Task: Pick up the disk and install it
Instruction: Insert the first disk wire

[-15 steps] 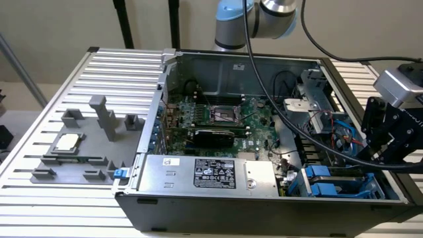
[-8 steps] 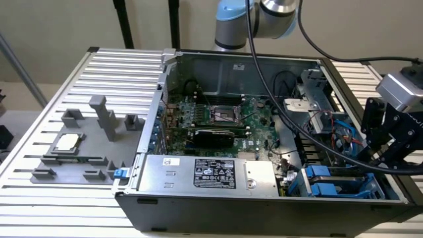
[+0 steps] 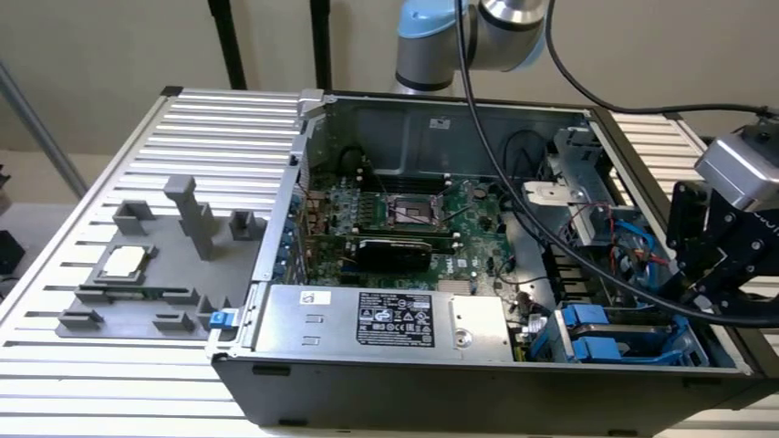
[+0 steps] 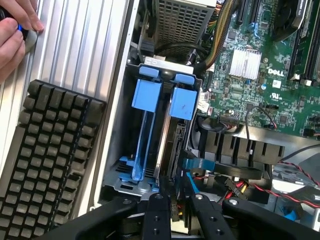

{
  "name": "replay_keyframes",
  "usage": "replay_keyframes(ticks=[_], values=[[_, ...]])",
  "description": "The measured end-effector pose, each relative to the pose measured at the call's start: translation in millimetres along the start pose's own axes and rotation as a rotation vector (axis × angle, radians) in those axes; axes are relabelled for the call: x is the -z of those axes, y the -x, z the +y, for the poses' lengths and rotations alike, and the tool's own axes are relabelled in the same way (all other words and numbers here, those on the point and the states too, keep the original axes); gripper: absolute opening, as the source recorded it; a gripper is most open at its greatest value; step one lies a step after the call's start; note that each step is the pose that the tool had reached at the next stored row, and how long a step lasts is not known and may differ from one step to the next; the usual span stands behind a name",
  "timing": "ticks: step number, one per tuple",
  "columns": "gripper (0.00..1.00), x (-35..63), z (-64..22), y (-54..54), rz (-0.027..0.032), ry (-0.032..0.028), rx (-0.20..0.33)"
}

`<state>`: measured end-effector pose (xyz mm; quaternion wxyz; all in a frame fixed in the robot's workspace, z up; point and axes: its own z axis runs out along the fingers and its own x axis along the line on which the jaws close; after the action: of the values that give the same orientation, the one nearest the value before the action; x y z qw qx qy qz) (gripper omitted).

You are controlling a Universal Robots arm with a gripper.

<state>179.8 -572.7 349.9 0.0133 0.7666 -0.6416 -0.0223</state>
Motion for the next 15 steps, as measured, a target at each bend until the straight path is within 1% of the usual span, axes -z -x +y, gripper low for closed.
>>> replay_keyframes(ticks=[2,4,8,10,12,13,15], values=[[0.21,-0.1,0.0,0.0,-0.0015,-0.0002,0.001],[0.17,-0.1,0.1,0.0,-0.0017,-0.0003,0.001],[0.17,0.3,2.6,0.5,-0.0017,-0.0003,0.001],[0.17,0.4,8.7,1.5,-0.0016,-0.0009,0.001],[0.17,0.2,16.1,2.9,-0.0011,-0.0029,0.001],[0.17,0.0,20.5,3.7,-0.0007,-0.0051,0.001],[0.17,-0.5,29.2,5.2,0.0002,-0.0114,0.001]])
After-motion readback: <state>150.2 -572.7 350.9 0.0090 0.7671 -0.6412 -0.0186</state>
